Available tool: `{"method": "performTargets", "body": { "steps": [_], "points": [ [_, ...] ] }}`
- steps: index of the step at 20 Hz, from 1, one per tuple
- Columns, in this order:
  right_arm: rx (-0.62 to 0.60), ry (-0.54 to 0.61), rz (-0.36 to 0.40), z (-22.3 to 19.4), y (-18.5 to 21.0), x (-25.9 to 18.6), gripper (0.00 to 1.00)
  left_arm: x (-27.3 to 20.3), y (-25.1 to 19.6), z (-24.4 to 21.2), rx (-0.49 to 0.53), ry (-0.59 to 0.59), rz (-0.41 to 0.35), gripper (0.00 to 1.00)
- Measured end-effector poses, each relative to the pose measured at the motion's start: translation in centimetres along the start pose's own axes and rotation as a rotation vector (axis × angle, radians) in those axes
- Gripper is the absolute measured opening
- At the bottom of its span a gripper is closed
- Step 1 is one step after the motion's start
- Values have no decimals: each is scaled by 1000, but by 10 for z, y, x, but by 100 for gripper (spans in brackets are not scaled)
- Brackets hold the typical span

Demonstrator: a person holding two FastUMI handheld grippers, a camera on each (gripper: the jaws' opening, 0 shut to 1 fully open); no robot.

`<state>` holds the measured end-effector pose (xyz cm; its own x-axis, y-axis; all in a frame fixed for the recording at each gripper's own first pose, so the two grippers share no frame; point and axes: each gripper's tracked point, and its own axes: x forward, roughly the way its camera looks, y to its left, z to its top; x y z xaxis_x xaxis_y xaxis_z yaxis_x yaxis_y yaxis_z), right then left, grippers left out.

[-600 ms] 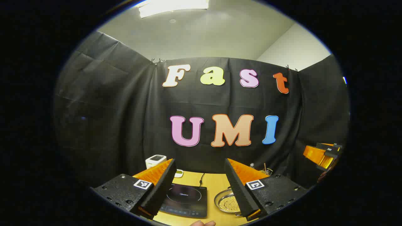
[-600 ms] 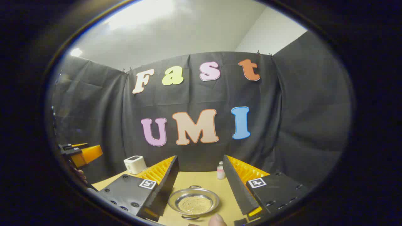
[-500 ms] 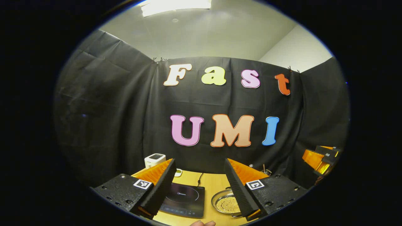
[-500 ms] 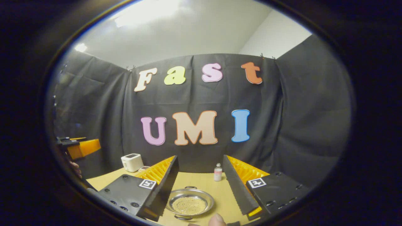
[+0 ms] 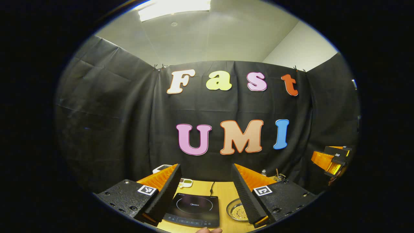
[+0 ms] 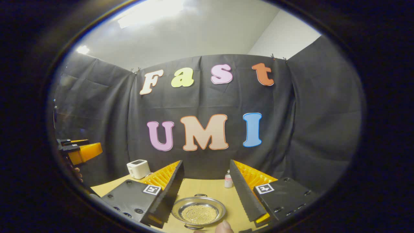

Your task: First push the handle of the pot to place it horizontally, then grasp the pot with both hands and set it on the induction cooktop.

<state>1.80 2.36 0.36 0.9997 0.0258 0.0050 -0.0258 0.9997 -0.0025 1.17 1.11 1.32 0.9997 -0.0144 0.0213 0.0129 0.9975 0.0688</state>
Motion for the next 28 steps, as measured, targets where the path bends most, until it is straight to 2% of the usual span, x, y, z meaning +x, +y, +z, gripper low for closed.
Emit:
{"method": "performTargets", "body": {
  "steps": [1,7,8,10,12,13,15,16,17,18,20,21,25,26,27,28],
  "points": [
    [-11,4,0,-1,1,0,87,0,1,0,5,0,-2,88],
    [-28,21,-7,-5,9,-6,87,-2,8,0,7,-4,-21,88],
    [-30,26,-5,-7,11,-6,87,-3,9,-2,6,0,-22,93],
    [-35,43,3,-12,16,-7,87,-5,13,-5,4,5,-22,93],
    [-37,66,17,-21,25,-6,87,-7,20,-9,1,10,-20,93],
    [-43,78,22,-26,29,-4,87,-8,24,-12,-1,15,-16,88],
    [-51,99,34,-34,39,-3,87,-10,34,-18,-9,26,-7,88],
    [-52,112,41,-38,45,-1,87,-10,39,-22,-15,34,-2,93],
    [-53,128,47,-44,51,1,87,-11,44,-25,-19,42,3,93],
    [-54,143,48,-49,55,2,87,-11,50,-29,-21,49,9,88],
    [-56,175,55,-59,66,2,89,-13,60,-34,-22,54,13,88],
    [-60,193,58,-68,71,6,89,-13,64,-35,-21,53,12,93],
    [-69,263,51,-96,87,11,90,-13,75,-44,-26,52,-9,93],
    [-69,282,47,-103,90,11,91,-13,76,-49,-34,61,-13,89],
    [-73,309,48,-113,92,13,91,-13,77,-53,-45,72,-17,93],
    [-80,329,49,-120,94,11,88,-13,78,-56,-59,79,-21,93]
  ]
}}
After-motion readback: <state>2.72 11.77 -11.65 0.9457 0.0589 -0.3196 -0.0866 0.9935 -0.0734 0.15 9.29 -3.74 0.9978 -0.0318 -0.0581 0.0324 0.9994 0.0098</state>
